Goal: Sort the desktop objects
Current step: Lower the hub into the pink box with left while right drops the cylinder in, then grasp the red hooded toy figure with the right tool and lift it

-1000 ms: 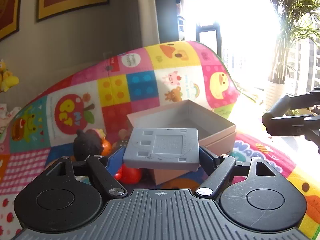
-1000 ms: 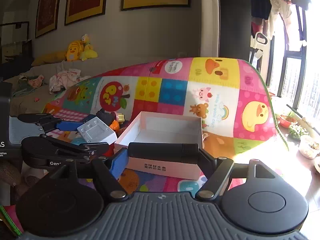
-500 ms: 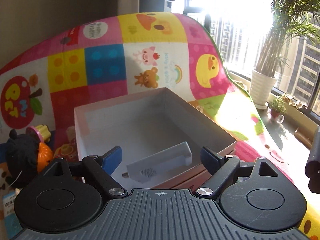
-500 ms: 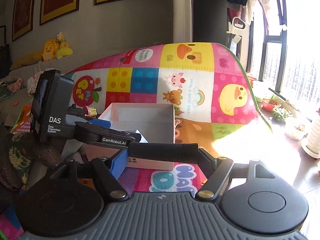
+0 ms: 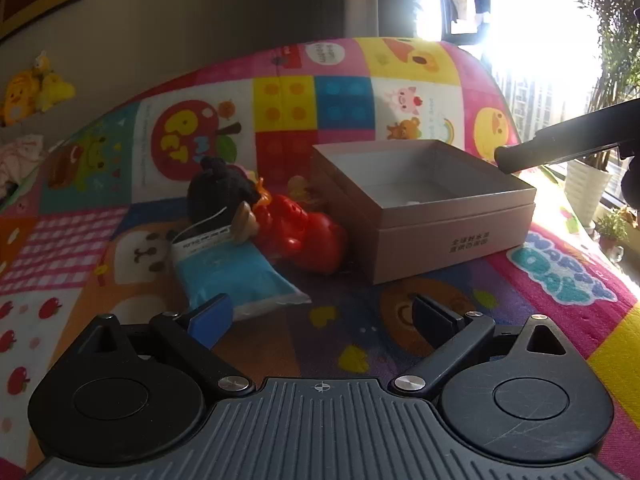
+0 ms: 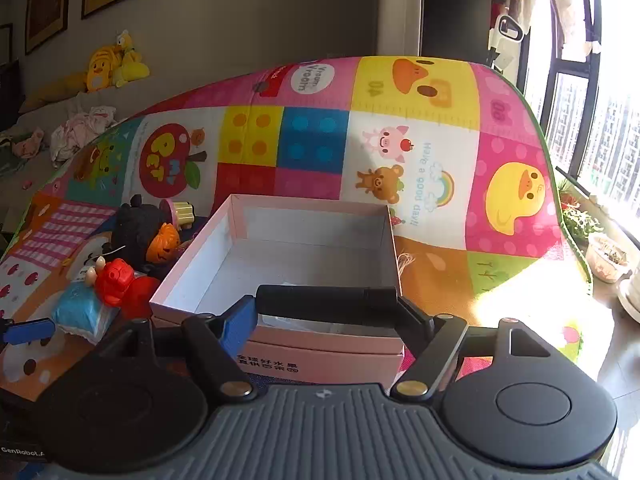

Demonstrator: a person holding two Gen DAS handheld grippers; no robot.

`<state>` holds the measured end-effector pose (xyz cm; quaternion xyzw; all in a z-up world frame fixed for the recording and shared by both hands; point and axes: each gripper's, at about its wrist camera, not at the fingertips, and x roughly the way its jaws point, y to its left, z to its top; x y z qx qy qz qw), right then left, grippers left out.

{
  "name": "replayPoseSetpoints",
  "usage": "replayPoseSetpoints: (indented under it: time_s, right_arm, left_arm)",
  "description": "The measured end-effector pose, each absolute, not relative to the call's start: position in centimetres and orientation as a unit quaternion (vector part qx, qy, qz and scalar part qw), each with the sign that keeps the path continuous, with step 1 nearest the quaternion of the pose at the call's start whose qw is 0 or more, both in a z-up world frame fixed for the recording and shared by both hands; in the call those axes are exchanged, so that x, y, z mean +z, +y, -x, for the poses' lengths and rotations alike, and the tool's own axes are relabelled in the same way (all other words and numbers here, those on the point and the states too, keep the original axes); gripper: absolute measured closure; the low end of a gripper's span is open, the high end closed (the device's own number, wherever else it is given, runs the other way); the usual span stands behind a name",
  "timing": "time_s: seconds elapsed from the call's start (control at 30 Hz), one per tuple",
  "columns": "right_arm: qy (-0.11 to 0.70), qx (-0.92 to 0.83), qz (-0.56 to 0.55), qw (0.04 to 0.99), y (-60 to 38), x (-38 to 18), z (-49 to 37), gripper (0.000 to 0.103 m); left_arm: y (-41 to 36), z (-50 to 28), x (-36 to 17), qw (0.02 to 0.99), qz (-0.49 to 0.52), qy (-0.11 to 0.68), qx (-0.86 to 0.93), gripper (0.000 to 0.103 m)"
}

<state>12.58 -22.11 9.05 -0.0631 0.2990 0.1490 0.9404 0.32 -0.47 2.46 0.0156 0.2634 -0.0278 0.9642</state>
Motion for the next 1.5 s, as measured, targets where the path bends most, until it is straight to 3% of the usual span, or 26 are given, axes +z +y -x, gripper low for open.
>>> replayPoseSetpoints:
  time_s: [0.3, 0.37, 0.7, 0.87, 1.03, 1.17, 1.5]
  right_arm:
    - [0.403, 0.117, 0.062, 0.905, -18.7, 6.6, -23.4, 0.028]
    - [0.389, 0.109, 0.078, 0.912, -18.0, 6.6, -23.8, 0.024]
    - [0.297, 0.212, 0.160, 0.917, -12.7, 8.5, -16.0, 0.023]
    - [0.228, 0.300, 0.220, 0.900, -8.5, 8.5, -11.1, 0.028]
    - [0.289, 0.330, 0.176, 0.881, -4.4, 7.5, -12.5, 0.030]
    - [0.359, 0.345, 0.123, 0.859, -2.8, 6.3, -15.3, 0.045]
    - [0.379, 0.406, 0.114, 0.824, -8.5, 6.7, -10.0, 0.050]
  left_arm:
    - [2.0, -0.1, 1.1, 0.963, 0.010, 0.270, 0.008, 0.003]
    - [1.8, -0.1, 1.1, 0.963, 0.008, 0.269, 0.001, 0.003]
    - [3.0, -1.0, 0.7, 0.953, 0.050, 0.298, 0.011, 0.003]
    - [2.9, -1.0, 0.8, 0.954, 0.044, 0.296, 0.012, 0.003]
    - [2.9, -0.9, 0.7, 0.954, 0.047, 0.296, 0.013, 0.002]
    - [2.9, -0.5, 0.8, 0.958, 0.048, 0.283, 0.009, 0.002]
    - [4.3, 1.0, 0.8, 0.949, 0.064, 0.306, -0.036, 0.001]
